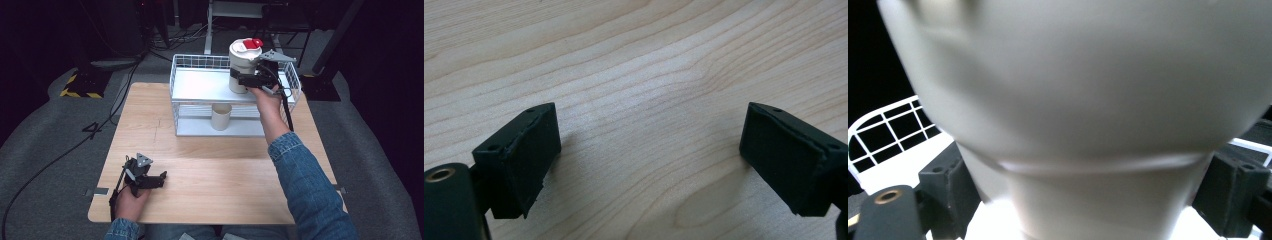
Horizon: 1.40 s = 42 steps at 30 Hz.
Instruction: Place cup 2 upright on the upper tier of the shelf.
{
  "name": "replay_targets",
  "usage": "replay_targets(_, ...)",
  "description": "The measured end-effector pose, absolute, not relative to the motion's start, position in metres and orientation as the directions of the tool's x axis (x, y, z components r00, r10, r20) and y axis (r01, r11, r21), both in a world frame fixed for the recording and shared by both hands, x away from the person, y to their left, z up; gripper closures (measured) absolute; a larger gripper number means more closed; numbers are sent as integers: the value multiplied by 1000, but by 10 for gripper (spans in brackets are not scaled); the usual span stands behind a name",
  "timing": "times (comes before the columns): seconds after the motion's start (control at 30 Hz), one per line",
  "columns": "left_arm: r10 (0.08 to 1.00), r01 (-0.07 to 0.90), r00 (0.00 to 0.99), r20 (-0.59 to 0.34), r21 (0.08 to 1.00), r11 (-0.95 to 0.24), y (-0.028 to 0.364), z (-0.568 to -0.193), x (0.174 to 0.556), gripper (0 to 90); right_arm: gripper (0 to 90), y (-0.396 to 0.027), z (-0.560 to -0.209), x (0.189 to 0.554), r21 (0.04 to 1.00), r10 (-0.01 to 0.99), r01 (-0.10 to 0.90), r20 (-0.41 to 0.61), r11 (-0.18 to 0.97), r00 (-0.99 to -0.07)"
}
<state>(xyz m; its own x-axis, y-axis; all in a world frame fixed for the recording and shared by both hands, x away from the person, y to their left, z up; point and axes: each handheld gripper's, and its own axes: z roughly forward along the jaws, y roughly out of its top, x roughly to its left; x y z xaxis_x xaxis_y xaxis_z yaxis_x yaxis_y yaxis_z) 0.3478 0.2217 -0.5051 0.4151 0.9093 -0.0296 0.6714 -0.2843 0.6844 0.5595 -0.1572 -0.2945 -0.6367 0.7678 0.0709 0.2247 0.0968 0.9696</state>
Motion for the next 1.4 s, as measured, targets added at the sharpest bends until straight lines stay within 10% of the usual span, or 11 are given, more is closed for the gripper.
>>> replay_targets(1.4, 910, 673, 414, -34, 684, -280, 221, -505, 348, 101, 47, -181, -288, 528, 968, 787, 186, -21, 171, -617)
